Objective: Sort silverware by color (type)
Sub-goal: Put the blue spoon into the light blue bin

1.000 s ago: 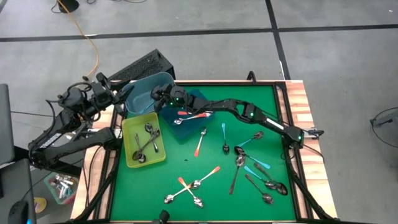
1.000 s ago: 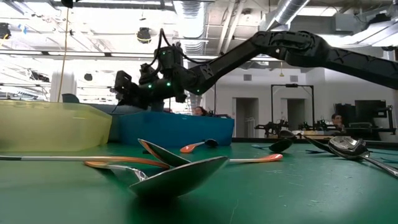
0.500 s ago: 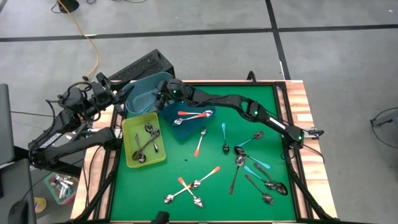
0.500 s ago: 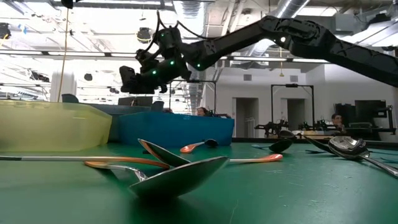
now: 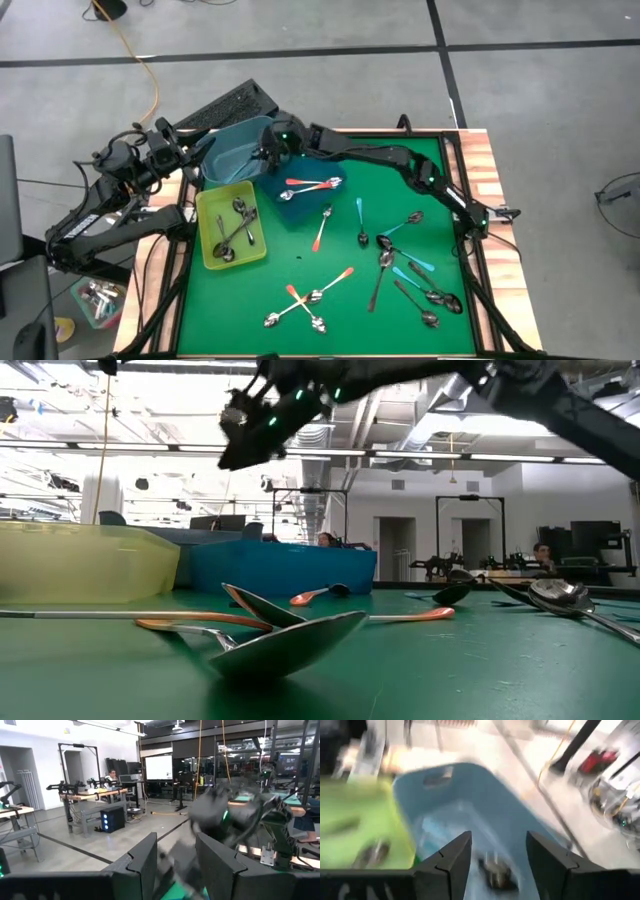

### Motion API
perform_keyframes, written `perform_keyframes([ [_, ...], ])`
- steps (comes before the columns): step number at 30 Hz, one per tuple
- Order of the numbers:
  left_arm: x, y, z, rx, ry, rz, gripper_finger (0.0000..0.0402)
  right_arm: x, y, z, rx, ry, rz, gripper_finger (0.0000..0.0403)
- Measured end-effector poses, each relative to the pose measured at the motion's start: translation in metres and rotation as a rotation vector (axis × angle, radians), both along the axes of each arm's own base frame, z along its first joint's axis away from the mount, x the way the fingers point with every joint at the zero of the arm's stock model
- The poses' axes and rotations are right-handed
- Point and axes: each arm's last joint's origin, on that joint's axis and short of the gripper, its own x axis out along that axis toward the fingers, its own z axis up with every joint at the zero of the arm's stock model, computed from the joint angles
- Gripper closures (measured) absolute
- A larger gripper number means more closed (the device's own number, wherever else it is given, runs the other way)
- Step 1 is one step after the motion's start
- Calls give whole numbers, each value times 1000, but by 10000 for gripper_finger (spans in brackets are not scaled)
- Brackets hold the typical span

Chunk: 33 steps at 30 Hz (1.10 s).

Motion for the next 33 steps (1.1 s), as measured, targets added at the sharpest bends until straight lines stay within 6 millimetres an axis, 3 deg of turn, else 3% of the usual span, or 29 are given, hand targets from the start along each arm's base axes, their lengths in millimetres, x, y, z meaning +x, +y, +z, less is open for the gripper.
perform_keyframes([
  [8,-14,-9,0,22,-25,-12,280,-58,18,61,21,218,25,210],
  [11,-20,-14,0,54,-27,-44,280,-76,21,72,50,292,17,216],
  [19,-35,-24,-2,119,-24,-40,280,-98,15,62,117,496,-3,221],
  [26,-36,-23,-8,168,75,23,280,-97,3,63,125,455,-11,221],
  [33,-35,-24,-6,163,44,-31,280,-104,8,56,261,515,2,221],
])
